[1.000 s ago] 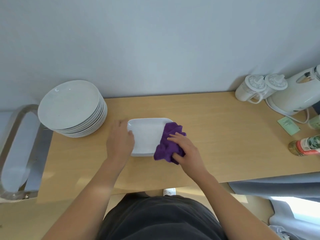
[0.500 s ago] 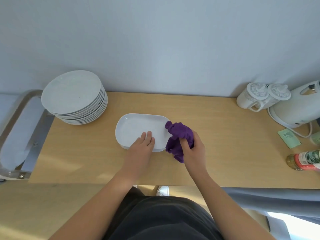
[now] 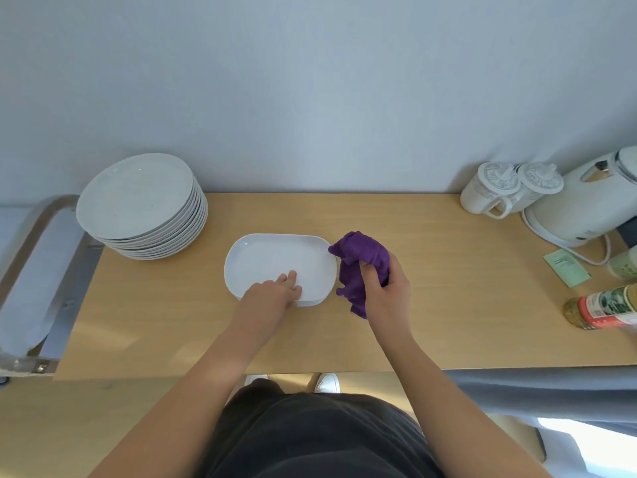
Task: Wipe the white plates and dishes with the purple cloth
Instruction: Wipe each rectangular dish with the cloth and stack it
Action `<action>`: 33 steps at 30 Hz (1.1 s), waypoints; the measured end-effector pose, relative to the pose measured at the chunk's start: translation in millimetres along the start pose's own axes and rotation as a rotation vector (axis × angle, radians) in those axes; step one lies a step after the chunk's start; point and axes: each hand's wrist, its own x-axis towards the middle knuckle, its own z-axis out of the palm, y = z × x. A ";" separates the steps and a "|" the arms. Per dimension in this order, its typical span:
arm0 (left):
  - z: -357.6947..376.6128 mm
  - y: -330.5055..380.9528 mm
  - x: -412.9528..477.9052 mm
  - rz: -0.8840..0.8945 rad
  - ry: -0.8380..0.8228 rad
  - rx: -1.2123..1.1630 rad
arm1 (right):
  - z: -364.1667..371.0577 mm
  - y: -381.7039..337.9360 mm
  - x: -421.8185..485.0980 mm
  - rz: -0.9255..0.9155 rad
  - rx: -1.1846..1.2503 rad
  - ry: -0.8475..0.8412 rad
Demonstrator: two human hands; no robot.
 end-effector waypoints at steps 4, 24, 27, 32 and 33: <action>-6.2 -3.3 1.8 0.053 -0.065 0.091 | 10.5 -3.3 -3.6 -0.005 -0.005 0.012; -5.9 -19.7 -10.2 0.239 0.279 -0.116 | 29.8 -4.2 -17.2 0.046 -0.008 0.121; -4.0 -24.0 -6.8 0.256 0.195 -0.027 | 30.8 -2.7 -18.0 0.038 0.013 0.146; -4.9 -18.6 -11.4 0.309 0.160 0.162 | 34.6 -0.2 -19.2 0.072 -0.002 0.139; -5.1 -17.9 -14.3 0.340 0.221 0.191 | 35.1 -0.5 -20.0 0.071 -0.001 0.137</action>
